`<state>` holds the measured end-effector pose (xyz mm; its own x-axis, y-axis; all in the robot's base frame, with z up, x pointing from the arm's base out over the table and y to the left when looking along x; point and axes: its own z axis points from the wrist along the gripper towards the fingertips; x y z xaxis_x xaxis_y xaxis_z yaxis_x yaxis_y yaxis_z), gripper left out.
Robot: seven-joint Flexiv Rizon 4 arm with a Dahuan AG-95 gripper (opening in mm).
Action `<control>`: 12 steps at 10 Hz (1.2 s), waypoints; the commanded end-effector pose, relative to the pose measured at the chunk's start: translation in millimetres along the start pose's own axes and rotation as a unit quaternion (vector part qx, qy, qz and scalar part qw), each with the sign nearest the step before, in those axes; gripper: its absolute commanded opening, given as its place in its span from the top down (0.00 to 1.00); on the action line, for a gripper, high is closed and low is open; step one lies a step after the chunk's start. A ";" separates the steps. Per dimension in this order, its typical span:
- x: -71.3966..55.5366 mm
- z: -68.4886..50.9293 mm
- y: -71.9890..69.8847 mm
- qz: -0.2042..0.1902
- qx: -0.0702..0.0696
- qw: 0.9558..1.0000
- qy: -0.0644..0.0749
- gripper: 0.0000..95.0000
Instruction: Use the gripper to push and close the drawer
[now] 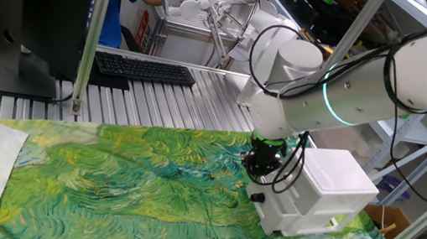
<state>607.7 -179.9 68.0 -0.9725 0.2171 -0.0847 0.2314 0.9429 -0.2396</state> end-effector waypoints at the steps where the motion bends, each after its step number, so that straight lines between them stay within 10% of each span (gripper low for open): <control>1: -5.0 2.8 -5.3 -0.004 -0.001 1.000 0.000 1.00; 7: -7.4 2.3 -6.7 0.019 -0.004 1.000 0.007 1.00; 12: -16.8 -12.9 3.9 0.074 -0.044 0.996 0.030 1.00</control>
<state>622.8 -178.2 80.6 -0.9308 0.3609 -0.0579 0.3655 0.9187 -0.1494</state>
